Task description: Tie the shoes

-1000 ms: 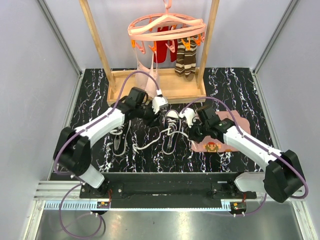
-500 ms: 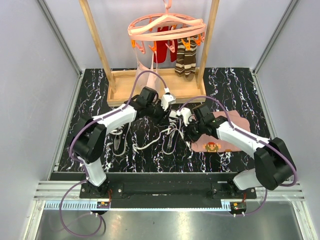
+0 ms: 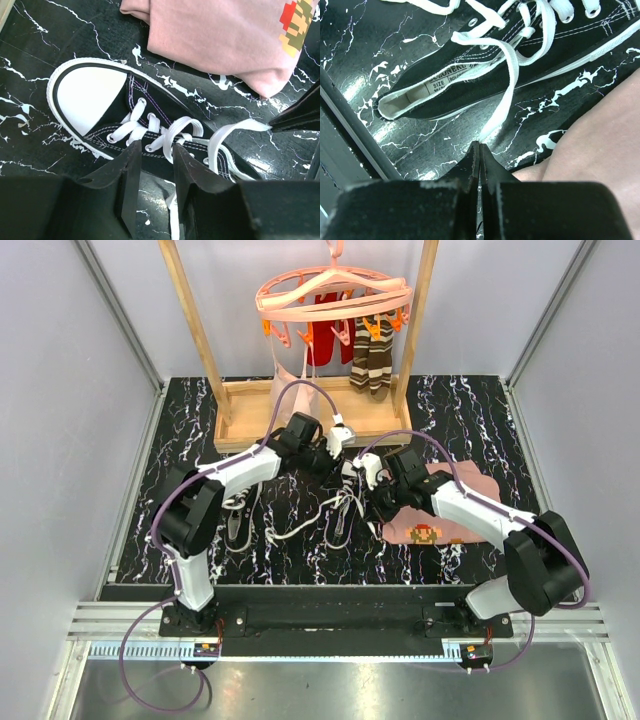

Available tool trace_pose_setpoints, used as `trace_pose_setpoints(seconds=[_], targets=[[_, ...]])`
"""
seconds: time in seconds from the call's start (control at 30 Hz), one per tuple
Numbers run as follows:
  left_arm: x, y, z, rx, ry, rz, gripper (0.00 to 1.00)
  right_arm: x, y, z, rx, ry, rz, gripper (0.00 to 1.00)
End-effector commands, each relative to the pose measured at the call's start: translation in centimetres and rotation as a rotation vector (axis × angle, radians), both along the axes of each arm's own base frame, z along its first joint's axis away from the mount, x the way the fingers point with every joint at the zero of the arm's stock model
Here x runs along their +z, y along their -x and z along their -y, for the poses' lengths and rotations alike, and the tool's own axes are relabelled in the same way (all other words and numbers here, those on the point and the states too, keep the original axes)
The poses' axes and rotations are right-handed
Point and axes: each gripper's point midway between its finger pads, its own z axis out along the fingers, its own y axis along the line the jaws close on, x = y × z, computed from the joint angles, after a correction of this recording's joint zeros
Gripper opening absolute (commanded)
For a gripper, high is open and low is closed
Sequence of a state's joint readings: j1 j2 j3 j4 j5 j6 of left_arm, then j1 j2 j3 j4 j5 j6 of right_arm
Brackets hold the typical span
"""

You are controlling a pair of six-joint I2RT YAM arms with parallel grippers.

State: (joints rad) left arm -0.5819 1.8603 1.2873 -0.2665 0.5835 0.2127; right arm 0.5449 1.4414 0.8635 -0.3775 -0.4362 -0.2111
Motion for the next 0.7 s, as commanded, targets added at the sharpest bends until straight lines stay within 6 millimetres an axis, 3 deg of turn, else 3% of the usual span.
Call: trace_pose_setpoints(seconds=[0.0,0.2,0.23,0.27,0.33,0.5,0.67], targets=[[1.6,-1.2,1.3,-0.008,0.040,0.053,0.34,1.9,-1.7,-1.1,-0.007,-0.060,0.047,0.00],[0.7,-1.0,1.4,-0.021,0.028,0.027,0.33,1.7,-1.8,-1.0,-0.010,-0.066,0.033,0.00],[0.4,-0.9,1.3,-0.022,0.024,0.021,0.29,1.7,-1.9,-0.9,-0.013,-0.068,0.033,0.00],[0.4,-0.8,1.3,-0.028,0.023,0.022,0.19,1.7,-1.9,-1.0,-0.013,-0.069,0.030,0.00],[0.7,-0.9,1.4,-0.027,0.029,0.030,0.14,1.7,-2.1,-1.1,-0.014,-0.078,0.028,0.00],[3.2,-0.4,1.8,-0.042,0.097,0.058,0.00,2.2,-2.3,-1.9,-0.010,-0.109,0.010,0.00],[5.3,0.4,1.7,-0.038,0.150,0.080,0.00,2.6,-2.8,-2.7,-0.021,-0.140,-0.016,0.00]])
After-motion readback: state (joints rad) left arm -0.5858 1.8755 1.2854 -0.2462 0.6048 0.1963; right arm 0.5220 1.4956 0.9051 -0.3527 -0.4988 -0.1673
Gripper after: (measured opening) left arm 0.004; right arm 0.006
